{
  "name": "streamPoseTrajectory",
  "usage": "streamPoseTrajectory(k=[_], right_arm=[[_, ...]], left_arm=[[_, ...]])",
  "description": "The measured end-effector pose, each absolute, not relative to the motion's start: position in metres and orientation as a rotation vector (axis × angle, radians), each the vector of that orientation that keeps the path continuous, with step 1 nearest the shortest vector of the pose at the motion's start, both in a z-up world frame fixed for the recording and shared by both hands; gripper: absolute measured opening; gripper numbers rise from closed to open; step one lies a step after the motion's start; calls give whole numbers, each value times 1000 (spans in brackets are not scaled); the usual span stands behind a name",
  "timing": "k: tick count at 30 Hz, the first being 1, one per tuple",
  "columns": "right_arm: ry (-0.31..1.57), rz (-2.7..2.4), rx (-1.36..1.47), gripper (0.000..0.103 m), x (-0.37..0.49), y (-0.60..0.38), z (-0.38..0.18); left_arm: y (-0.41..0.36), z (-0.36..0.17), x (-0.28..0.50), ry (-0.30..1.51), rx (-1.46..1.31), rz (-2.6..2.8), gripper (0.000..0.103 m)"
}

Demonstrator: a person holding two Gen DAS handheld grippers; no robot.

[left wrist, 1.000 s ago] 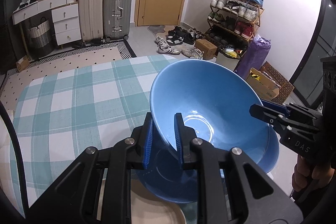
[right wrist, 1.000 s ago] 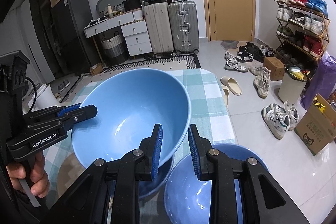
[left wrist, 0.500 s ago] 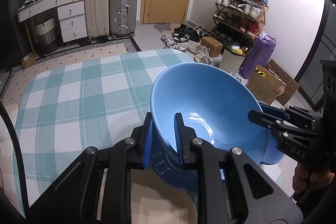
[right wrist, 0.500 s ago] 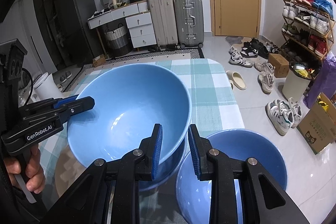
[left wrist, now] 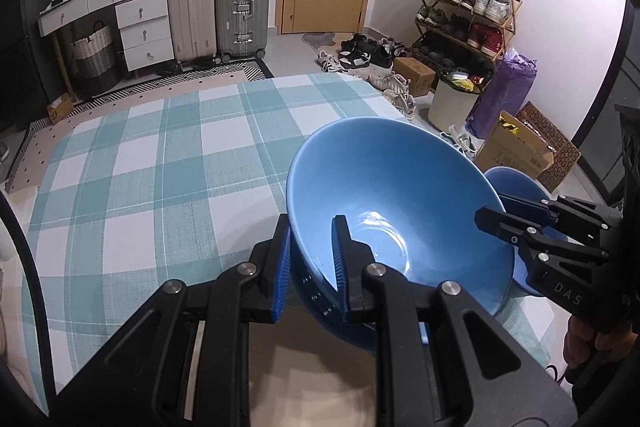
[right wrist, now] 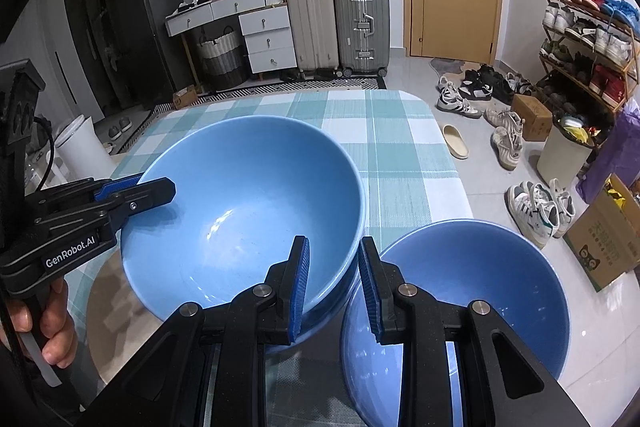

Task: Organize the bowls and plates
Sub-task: 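Lower the blue bowl into the other blue bowl with the right gripper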

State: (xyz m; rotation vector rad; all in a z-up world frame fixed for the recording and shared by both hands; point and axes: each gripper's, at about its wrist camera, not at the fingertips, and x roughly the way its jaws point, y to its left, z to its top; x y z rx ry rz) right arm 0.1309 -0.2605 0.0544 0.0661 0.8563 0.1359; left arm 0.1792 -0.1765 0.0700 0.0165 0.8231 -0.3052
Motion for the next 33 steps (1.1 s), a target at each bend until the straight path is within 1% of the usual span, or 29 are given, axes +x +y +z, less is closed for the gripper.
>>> streamPoseTrajectory(k=[19, 30, 33], right_arm=[[850, 75, -38, 27, 129, -245, 36], [840, 73, -51, 27, 128, -241, 26], [835, 74, -47, 28, 126, -244, 25]], left_arm=[[-186, 31, 190, 849, 105, -257, 15], [-183, 21, 197, 858, 90, -254, 16], [-182, 21, 199, 865, 80, -268, 18]])
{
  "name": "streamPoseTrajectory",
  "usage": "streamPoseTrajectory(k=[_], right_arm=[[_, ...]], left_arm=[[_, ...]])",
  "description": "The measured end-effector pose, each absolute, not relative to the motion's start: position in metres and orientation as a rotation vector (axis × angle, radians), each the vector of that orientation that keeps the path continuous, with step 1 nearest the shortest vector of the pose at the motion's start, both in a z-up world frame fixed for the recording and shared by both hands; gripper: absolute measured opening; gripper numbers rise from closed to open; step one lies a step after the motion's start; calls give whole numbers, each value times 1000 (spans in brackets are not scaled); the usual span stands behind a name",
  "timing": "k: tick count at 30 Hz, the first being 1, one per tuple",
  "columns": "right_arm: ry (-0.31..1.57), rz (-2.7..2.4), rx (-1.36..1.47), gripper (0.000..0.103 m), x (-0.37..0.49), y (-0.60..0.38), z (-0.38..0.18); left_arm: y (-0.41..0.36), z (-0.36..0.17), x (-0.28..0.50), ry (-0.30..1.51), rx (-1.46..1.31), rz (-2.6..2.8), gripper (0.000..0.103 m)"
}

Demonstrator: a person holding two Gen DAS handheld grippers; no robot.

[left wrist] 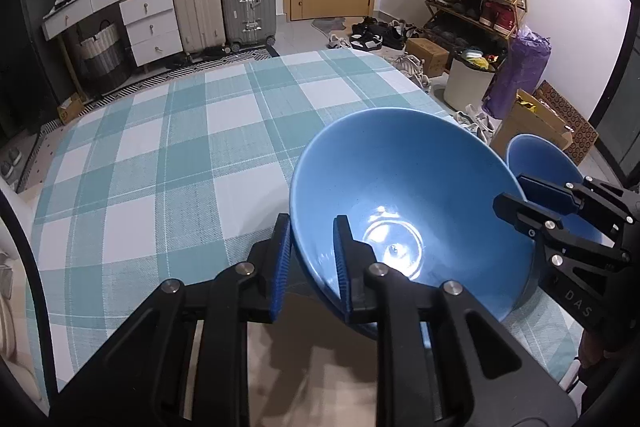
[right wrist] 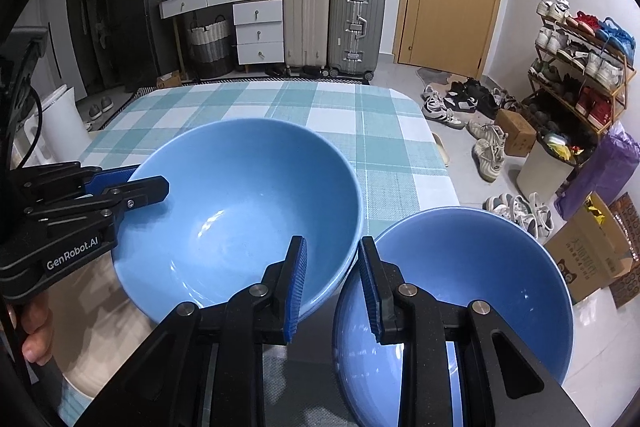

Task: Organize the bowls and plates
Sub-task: 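Lower the blue bowl into the other blue bowl with the right gripper, then open both grippers and withdraw from the nested blue bowls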

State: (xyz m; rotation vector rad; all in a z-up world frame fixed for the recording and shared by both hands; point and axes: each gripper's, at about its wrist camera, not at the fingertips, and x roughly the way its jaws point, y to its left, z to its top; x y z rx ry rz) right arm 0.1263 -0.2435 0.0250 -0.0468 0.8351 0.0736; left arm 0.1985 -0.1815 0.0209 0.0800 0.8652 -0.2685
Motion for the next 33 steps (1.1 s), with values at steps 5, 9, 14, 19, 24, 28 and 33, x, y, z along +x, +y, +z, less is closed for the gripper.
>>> streamPoseTrajectory(k=[5, 9, 14, 19, 24, 28, 33], right_arm=[[831, 92, -23, 29, 123, -250, 27], [813, 110, 10, 33, 114, -256, 32], [736, 95, 86, 57, 92, -271, 45], [664, 46, 164, 90, 70, -295, 54], [632, -29, 192, 102, 48, -316, 65], [623, -59, 135, 102, 32, -322, 81], [611, -71, 127, 102, 12, -334, 94]], left_arm=[[-183, 20, 198, 892, 73, -279, 30], [-182, 22, 190, 894, 61, -283, 50], [-177, 33, 173, 871, 21, -275, 80], [-182, 38, 156, 867, 16, -279, 84], [-188, 46, 136, 835, -12, -308, 102], [-194, 53, 122, 827, -45, -333, 102], [-207, 58, 106, 823, -60, -361, 102]])
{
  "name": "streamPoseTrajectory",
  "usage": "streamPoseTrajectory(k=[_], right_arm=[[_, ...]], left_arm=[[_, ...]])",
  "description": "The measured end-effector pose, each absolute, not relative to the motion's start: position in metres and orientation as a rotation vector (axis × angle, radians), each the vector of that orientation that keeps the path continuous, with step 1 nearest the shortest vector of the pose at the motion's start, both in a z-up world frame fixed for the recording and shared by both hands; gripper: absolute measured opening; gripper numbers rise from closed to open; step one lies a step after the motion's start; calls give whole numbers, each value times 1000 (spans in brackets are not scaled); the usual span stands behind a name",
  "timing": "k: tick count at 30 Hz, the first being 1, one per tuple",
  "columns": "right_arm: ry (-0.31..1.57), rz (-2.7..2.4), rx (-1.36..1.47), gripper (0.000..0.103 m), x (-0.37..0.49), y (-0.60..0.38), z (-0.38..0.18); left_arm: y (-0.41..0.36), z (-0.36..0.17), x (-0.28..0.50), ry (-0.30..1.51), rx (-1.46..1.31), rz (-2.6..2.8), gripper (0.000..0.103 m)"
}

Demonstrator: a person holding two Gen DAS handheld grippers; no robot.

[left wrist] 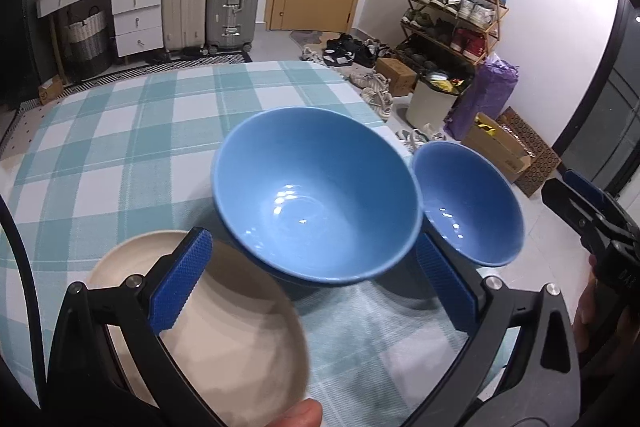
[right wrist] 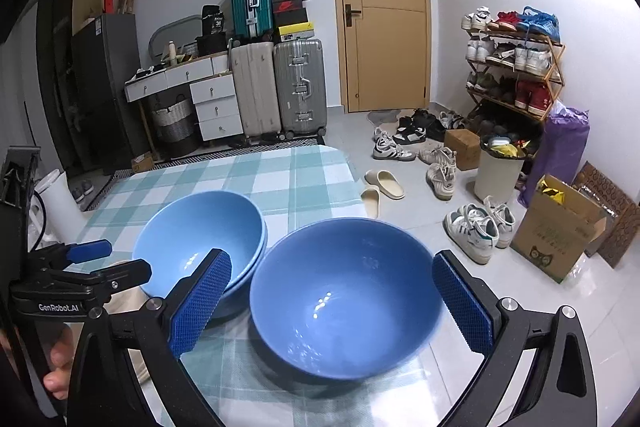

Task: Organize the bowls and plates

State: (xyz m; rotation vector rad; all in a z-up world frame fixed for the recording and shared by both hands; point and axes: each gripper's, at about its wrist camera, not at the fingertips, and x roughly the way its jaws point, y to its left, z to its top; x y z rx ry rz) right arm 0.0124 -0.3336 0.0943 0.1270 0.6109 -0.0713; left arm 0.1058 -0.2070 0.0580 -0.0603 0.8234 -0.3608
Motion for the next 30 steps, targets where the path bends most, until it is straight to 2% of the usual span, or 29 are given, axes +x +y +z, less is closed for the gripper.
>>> streamPoseTrajectory(k=[11, 30], right_arm=[[596, -139, 183, 102, -6, -374, 102], [708, -183, 257, 102, 11, -423, 57]], left_arm=[[-252, 59, 74, 827, 23, -395, 102], [-311, 43, 68, 904, 8, -479, 97]])
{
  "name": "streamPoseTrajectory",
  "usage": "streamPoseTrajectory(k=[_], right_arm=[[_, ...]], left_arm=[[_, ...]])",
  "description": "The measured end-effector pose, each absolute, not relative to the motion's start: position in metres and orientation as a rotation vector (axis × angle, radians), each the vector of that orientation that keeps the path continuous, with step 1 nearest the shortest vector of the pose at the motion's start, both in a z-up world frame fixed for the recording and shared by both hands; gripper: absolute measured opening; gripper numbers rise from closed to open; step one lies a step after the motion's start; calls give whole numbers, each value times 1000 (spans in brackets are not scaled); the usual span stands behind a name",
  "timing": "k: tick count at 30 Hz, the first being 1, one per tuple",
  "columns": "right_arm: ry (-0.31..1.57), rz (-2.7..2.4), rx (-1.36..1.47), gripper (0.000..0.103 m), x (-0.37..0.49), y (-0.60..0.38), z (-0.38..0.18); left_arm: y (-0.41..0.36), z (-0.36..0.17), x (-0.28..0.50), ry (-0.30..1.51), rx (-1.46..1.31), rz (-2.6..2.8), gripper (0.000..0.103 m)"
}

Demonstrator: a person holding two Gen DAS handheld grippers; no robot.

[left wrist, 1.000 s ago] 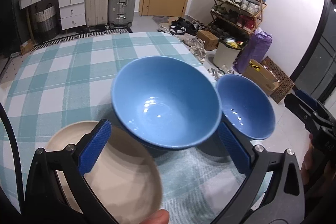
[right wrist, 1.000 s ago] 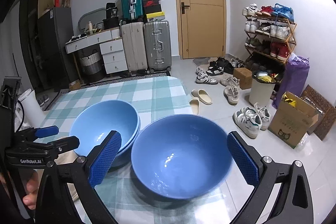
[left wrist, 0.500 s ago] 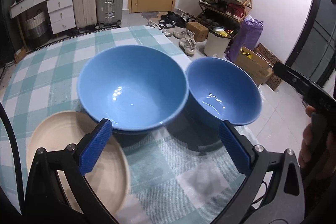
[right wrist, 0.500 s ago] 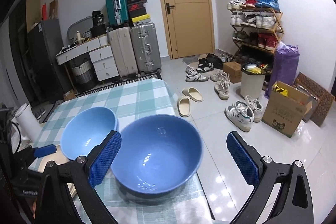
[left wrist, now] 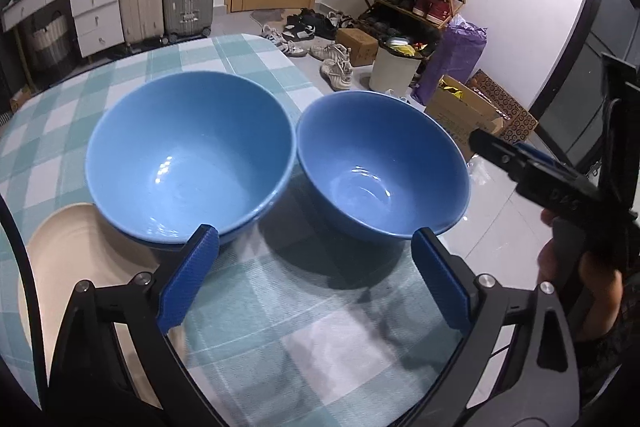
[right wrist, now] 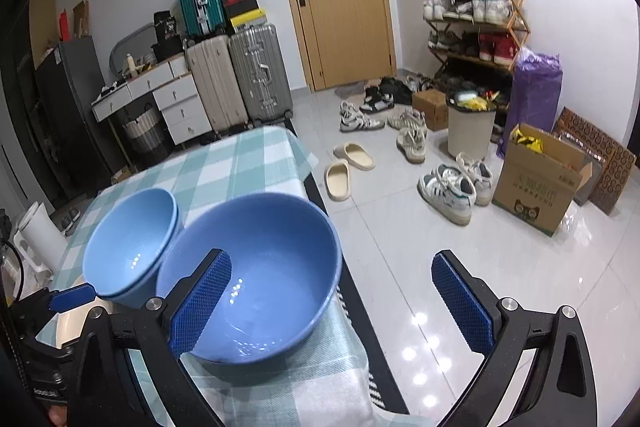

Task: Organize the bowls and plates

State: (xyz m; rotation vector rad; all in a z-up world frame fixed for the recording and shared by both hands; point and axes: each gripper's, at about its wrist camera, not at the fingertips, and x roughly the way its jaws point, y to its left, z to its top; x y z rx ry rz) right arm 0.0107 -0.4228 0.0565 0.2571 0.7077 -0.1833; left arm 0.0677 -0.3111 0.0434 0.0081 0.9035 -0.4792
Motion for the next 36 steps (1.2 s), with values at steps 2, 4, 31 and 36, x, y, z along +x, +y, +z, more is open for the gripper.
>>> streamPoseTrajectory(k=[2, 4, 31, 36], right_arm=[[717, -185, 260, 102, 13, -424, 51], [728, -184, 262, 102, 16, -426, 46], [778, -119, 339, 21, 31, -421, 14], [788, -114, 326, 20, 32, -419, 12]], left_arm=[[-315, 42, 69, 915, -2, -484, 90], [-318, 40, 70, 923, -16, -490, 83], [-347, 19, 92, 952, -10, -549, 30], [-346, 18, 93, 968, -30, -550, 30]])
